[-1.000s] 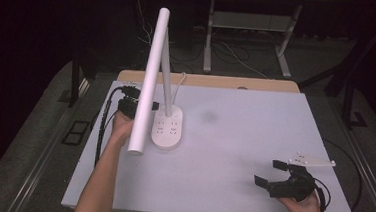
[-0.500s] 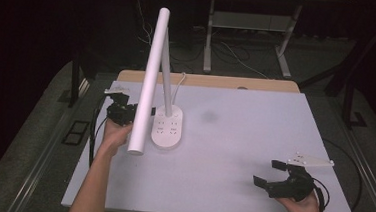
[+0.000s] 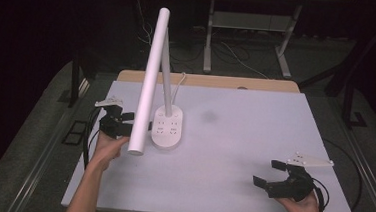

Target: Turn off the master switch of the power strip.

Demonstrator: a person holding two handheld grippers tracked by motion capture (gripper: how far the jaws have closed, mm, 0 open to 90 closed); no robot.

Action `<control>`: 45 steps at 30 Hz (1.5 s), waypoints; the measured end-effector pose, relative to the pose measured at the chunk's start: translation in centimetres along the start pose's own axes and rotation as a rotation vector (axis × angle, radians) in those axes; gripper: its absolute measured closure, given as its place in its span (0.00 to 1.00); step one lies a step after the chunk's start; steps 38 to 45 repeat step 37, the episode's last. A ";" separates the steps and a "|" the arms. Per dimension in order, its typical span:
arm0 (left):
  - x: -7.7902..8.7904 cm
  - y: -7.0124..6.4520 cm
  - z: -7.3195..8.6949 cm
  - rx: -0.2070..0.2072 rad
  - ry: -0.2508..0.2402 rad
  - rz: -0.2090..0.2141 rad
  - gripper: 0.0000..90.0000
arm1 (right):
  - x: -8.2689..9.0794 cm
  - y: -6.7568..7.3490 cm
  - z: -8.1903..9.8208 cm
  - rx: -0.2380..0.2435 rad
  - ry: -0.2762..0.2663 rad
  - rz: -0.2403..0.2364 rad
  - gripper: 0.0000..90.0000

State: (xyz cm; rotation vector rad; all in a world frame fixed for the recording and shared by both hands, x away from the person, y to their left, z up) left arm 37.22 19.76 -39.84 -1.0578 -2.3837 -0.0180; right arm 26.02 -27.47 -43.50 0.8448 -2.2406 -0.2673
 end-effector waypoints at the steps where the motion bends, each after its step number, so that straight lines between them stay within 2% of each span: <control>1: 0.1 -0.2 0.2 -0.006 -0.004 0.001 0.00 | 0.0 0.0 0.0 0.002 -0.001 0.001 0.00; 6: 0.7 -1.5 1.4 -0.040 0.001 0.007 0.00 | 0.0 0.0 0.0 -0.002 0.001 0.000 0.00; 17: 1.8 -4.2 3.5 -0.078 -0.030 0.035 0.00 | 0.0 0.0 0.1 -0.002 0.003 0.001 0.00; 25: 1.7 -6.4 4.8 -0.108 -0.012 0.067 0.00 | -0.1 0.1 0.1 0.002 0.006 -0.003 0.00; 37: 1.5 -8.3 6.0 -0.152 0.009 0.109 0.00 | -0.1 0.1 0.2 -0.001 0.014 -0.011 0.00; 45: 1.5 -8.3 6.0 -0.152 0.009 0.109 0.00 | -0.1 0.1 0.2 -0.001 0.014 -0.011 0.00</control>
Point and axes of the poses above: each handheld gripper's, and its own axes: x roughly backward along the jaws, z roughly out of its underside, y roughly to its left, the point moved 3 cm from there along -x, roughly forward along the jaws, and after that the axes turned 11 degrees about -x, right-handed, at the moved point
